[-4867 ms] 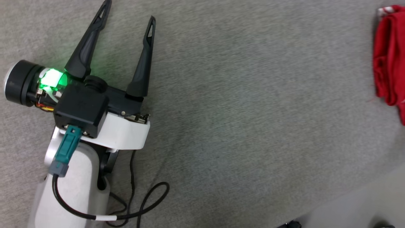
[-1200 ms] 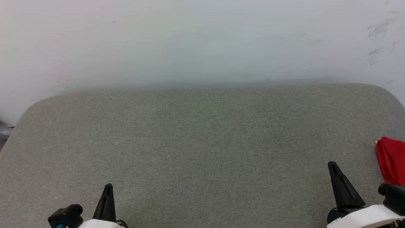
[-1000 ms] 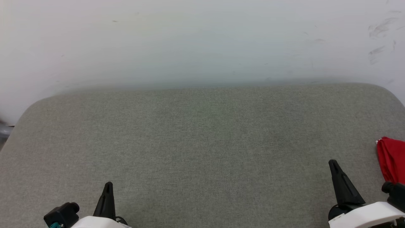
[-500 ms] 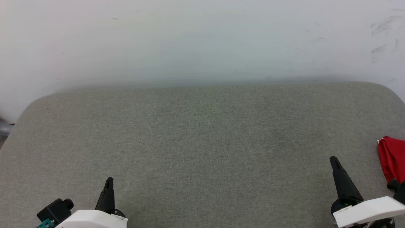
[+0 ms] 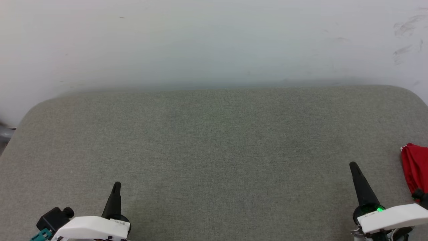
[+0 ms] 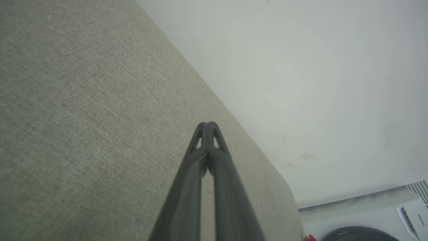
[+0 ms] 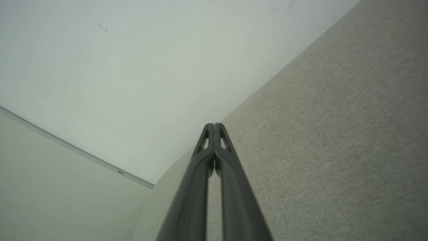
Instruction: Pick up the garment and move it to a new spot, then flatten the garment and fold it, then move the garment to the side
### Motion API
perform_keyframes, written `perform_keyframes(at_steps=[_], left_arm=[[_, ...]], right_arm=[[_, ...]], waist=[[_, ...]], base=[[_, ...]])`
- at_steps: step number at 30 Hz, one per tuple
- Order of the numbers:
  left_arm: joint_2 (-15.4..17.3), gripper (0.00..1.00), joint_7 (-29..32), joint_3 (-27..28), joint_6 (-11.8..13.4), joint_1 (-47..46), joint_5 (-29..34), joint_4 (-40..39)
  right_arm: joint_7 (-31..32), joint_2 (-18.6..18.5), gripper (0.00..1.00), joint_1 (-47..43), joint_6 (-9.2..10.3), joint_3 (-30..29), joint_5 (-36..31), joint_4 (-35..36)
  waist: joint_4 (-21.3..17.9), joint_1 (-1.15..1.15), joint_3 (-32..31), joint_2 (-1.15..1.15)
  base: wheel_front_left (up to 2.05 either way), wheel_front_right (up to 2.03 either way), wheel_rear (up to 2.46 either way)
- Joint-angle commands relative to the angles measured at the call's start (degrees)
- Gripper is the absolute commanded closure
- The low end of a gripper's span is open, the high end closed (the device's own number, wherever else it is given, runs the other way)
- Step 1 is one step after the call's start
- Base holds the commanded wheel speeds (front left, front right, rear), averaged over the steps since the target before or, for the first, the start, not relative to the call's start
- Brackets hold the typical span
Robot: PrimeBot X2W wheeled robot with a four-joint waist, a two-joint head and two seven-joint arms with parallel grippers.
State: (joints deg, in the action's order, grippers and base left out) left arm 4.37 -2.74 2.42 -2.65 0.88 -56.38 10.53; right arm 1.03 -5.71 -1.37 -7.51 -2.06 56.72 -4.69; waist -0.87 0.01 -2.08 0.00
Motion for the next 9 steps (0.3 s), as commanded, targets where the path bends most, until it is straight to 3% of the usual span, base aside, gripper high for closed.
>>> perform_keyframes(at_steps=[1,9], left_arm=[[-0.1,1.0,0.5,0.5,-0.6,-1.6,-2.1,-0.2],[-0.3,1.0,1.8,1.0,-1.2,-2.4,-7.0,0.3]], right_arm=[[0.2,0.1,1.0,1.8,0.01,-0.3,2.2,0.0],[0.8,0.3,1.0,2.7,0.01,-0.7,7.4,-1.4]], waist=[[0.0,-0.01,0.1,0.0],[0.1,-0.01,0.3,0.0]], base=[[0.0,0.0,0.0],[0.0,0.0,0.0]])
